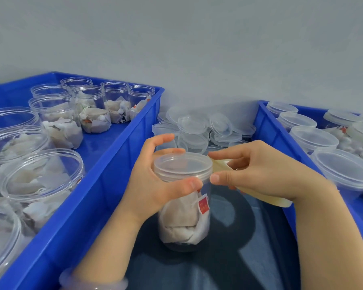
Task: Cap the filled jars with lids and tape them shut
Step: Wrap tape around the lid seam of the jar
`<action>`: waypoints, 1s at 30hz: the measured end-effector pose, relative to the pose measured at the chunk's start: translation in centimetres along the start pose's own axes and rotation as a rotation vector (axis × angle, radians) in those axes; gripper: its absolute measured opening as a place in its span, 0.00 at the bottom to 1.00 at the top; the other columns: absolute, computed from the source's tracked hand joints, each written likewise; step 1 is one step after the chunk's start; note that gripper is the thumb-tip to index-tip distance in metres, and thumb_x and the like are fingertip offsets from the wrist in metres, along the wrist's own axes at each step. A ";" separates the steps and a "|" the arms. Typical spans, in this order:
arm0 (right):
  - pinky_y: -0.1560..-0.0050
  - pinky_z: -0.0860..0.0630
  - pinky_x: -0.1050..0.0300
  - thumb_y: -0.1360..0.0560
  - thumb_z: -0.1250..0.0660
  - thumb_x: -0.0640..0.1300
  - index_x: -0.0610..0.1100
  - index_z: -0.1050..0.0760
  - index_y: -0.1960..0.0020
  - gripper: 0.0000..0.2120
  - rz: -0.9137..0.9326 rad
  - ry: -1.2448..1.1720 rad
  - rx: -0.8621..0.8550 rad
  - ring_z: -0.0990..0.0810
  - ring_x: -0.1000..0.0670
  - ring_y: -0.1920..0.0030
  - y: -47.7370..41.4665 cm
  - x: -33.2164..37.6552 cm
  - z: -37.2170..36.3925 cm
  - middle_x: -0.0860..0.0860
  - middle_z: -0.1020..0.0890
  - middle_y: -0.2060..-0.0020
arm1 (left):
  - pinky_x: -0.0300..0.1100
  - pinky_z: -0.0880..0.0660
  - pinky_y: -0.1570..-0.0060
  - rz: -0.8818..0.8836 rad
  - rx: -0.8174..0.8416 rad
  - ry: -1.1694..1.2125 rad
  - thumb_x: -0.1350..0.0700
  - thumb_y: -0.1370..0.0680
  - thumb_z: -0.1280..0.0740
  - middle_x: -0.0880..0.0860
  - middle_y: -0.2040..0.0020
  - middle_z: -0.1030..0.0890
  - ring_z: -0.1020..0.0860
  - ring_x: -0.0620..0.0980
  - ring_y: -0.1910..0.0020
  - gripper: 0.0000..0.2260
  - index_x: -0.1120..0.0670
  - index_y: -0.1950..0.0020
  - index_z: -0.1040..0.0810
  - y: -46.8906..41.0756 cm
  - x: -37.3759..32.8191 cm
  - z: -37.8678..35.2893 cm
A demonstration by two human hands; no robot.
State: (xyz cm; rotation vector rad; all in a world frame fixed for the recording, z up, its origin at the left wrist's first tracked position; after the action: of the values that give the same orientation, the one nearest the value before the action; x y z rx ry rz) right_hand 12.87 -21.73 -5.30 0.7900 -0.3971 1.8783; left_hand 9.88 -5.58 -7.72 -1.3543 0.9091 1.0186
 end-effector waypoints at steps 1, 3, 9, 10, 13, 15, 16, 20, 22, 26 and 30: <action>0.50 0.25 0.60 0.56 0.34 0.74 0.66 0.24 0.42 0.41 -0.008 0.013 0.001 0.21 0.65 0.57 0.0 -0.1 0.1 0.64 0.19 0.63 | 0.38 0.22 0.50 -0.005 0.017 -0.012 0.46 0.48 0.23 0.50 0.44 0.19 0.19 0.45 0.45 0.39 0.46 0.38 0.31 0.1 0.0 -0.2; 0.52 0.28 0.66 0.57 0.35 0.75 0.68 0.25 0.43 0.41 -0.020 0.034 0.009 0.24 0.70 0.53 0.0 -0.2 0.0 0.66 0.19 0.58 | 0.41 0.22 0.48 -0.007 0.056 -0.026 0.46 0.47 0.23 0.49 0.43 0.19 0.20 0.46 0.44 0.38 0.46 0.38 0.30 0.1 -0.1 -0.6; 0.55 0.32 0.71 0.58 0.32 0.74 0.66 0.27 0.39 0.47 0.000 0.035 -0.044 0.29 0.73 0.54 -0.6 -0.2 -0.2 0.68 0.24 0.56 | 0.33 0.25 0.50 -0.027 0.074 -0.083 0.44 0.47 0.23 0.44 0.45 0.19 0.20 0.41 0.46 0.32 0.48 0.44 0.24 0.1 -0.2 -0.4; 0.56 0.33 0.72 0.58 0.32 0.73 0.64 0.27 0.37 0.48 0.003 0.041 -0.051 0.29 0.74 0.55 -0.7 -0.2 -0.1 0.69 0.26 0.58 | 0.32 0.25 0.51 -0.028 0.076 -0.102 0.43 0.47 0.23 0.43 0.45 0.18 0.20 0.40 0.46 0.31 0.48 0.47 0.23 0.1 -0.3 -0.4; 0.57 0.32 0.72 0.57 0.30 0.71 0.62 0.27 0.36 0.49 -0.011 0.025 -0.055 0.28 0.72 0.55 -0.9 -0.7 0.0 0.67 0.25 0.58 | 0.28 0.28 0.50 -0.054 0.050 -0.196 0.40 0.49 0.24 0.42 0.45 0.20 0.22 0.35 0.45 0.29 0.49 0.52 0.22 -0.1 -0.6 -0.3; 0.54 0.29 0.69 0.56 0.29 0.70 0.62 0.28 0.35 0.49 -0.050 0.002 -0.019 0.24 0.69 0.56 -0.8 -1.5 -0.3 0.62 0.23 0.56 | 0.27 0.30 0.48 -0.081 0.067 -0.265 0.40 0.48 0.25 0.41 0.43 0.22 0.24 0.35 0.43 0.27 0.49 0.53 0.22 0.0 -1.1 -0.7; 0.52 0.26 0.65 0.56 0.27 0.70 0.62 0.29 0.34 0.50 -0.069 -0.022 0.012 0.22 0.66 0.57 -0.8 -1.8 -0.7 0.58 0.20 0.55 | 0.26 0.31 0.48 -0.102 0.100 -0.314 0.40 0.47 0.26 0.41 0.42 0.24 0.26 0.35 0.42 0.26 0.49 0.53 0.22 0.1 -1.5 -0.9; 0.42 0.23 0.48 0.56 0.23 0.68 0.60 0.30 0.32 0.53 -0.080 -0.087 0.079 0.20 0.57 0.59 -0.4 -2.1 -2.1 0.48 0.17 0.52 | 0.30 0.31 0.48 -0.106 0.259 -0.575 0.43 0.44 0.26 0.37 0.43 0.29 0.29 0.34 0.42 0.21 0.43 0.54 0.27 0.4 -3.1 -2.4; 0.43 0.22 0.50 0.55 0.23 0.67 0.60 0.29 0.33 0.51 -0.066 -0.135 0.042 0.21 0.58 0.57 -0.2 -2.3 -2.3 0.50 0.19 0.49 | 0.36 0.30 0.51 -0.109 0.300 -0.790 0.41 0.40 0.27 0.38 0.47 0.29 0.31 0.38 0.44 0.20 0.44 0.55 0.30 0.2 -3.9 -3.3; 0.53 0.20 0.61 0.49 0.21 0.57 0.53 0.27 0.34 0.44 0.003 -0.332 -0.055 0.18 0.57 0.53 0.7 -2.6 -2.9 0.52 0.17 0.51 | 0.32 0.34 0.57 -0.055 0.357 -0.922 0.38 0.35 0.29 0.40 0.47 0.32 0.33 0.40 0.48 0.19 0.41 0.49 0.31 0.2 -4.6 -4.0; 0.43 0.22 0.45 0.43 0.20 0.59 0.61 0.28 0.37 0.37 0.107 -0.392 -0.096 0.18 0.44 0.48 1.7 -2.1 -3.6 0.43 0.17 0.48 | 0.38 0.31 0.56 -0.033 0.421 -1.042 0.40 0.33 0.32 0.44 0.44 0.37 0.33 0.44 0.49 0.28 0.32 0.34 0.35 1.0 -4.1 -5.0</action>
State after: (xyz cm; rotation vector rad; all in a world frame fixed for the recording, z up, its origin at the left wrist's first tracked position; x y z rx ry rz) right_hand 10.65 -21.72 -9.22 1.0919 -0.7817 1.7834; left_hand 7.88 -10.83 -4.38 -0.3557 0.2639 1.2160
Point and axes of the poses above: each hand's wrist, its own y-axis away from the middle knuckle, its own z-axis out of the back of the hand, x = y × z, the point moved 10 cm from there along -y, towards the middle knuckle
